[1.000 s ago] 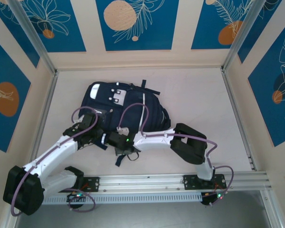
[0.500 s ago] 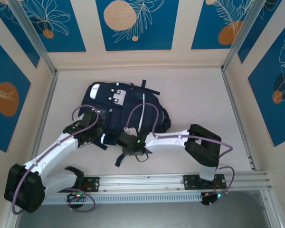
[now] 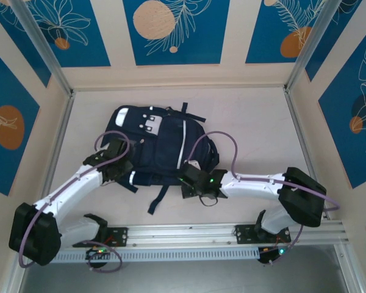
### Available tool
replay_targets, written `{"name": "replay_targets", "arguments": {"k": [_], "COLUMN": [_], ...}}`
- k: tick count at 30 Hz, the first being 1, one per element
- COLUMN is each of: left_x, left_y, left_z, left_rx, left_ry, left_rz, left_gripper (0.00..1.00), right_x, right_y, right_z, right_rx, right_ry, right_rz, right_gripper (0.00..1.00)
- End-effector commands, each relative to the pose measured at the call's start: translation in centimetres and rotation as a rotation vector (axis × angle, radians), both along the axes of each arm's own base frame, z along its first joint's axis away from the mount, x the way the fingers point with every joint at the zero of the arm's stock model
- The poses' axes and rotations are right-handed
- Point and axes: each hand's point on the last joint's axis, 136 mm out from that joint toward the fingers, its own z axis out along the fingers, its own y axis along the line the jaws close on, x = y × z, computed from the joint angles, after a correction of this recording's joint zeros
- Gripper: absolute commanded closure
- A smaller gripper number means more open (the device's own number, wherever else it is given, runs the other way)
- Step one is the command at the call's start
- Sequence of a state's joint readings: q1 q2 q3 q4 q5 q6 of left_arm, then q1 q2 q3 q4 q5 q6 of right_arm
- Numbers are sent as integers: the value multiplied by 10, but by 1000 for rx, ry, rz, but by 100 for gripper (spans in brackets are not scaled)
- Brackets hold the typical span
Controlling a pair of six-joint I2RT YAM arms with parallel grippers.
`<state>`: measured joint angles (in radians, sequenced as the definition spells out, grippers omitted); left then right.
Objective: Pack the student bag
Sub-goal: Zip the student bag at the center of the table.
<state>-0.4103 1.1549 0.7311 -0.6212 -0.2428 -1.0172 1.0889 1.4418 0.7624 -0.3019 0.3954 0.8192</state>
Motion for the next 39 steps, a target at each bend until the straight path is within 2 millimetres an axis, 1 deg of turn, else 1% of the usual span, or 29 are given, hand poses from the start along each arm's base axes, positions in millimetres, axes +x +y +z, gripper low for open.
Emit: {"name": "replay_targets", "arguments": {"k": [1, 3, 6, 8, 10, 11, 13, 14, 16, 18, 20, 22, 24, 27, 29, 32, 35, 39], "left_x": [31, 44, 65, 76, 80, 80, 75, 70, 57, 40, 21, 4, -9, -22, -26, -28, -25, -18], "left_y": [-5, -20, -50, -71, -79, -79, -74, -68, -59, -57, -58, -58, -60, -60, -60, -62, -65, -71], "left_z": [17, 19, 22, 24, 29, 35, 47, 54, 65, 69, 66, 55, 47, 32, 23, 11, 2, -4], "left_rx": [10, -15, -64, -109, -134, -134, -129, -123, -120, -168, -249, -311, -361, -399, -412, -445, -453, -471], "left_ry": [-68, -57, -29, -21, -14, -22, -51, -63, -84, -118, -152, -157, -161, -150, -146, -138, -129, -129], "left_rz": [-37, -101, -231, -309, -337, -332, -316, -300, -276, -263, -253, -241, -246, -239, -230, -217, -217, -222], "left_gripper": [60, 56, 38, 34, 32, 31, 27, 24, 22, 23, 24, 24, 26, 27, 30, 34, 36, 39], "right_x": [-21, -30, -35, -37, -37, -36, -33, -30, -24, -19, -14, -11, -10, -10, -11, -13, -15, -16], "right_y": [10, 33, 55, 71, 86, 93, 106, 112, 121, 127, 133, 135, 134, 131, 128, 126, 125, 126], "right_z": [0, 9, 16, 17, 18, 18, 19, 19, 21, 24, 29, 31, 32, 29, 25, 19, 17, 17], "right_rx": [34, 127, 180, 190, 201, 203, 221, 238, 269, 314, 385, 432, 451, 445, 442, 443, 443, 439], "right_ry": [46, 55, 67, 76, 80, 84, 86, 91, 91, 92, 105, 125, 133, 136, 146, 165, 171, 174], "right_rz": [152, 232, 264, 281, 292, 290, 266, 251, 217, 182, 157, 138, 126, 117, 107, 95, 91, 91], "right_gripper": [100, 100, 100, 100, 100, 100, 100, 100, 100, 100, 100, 100, 100, 100, 100, 100, 100, 100]}}
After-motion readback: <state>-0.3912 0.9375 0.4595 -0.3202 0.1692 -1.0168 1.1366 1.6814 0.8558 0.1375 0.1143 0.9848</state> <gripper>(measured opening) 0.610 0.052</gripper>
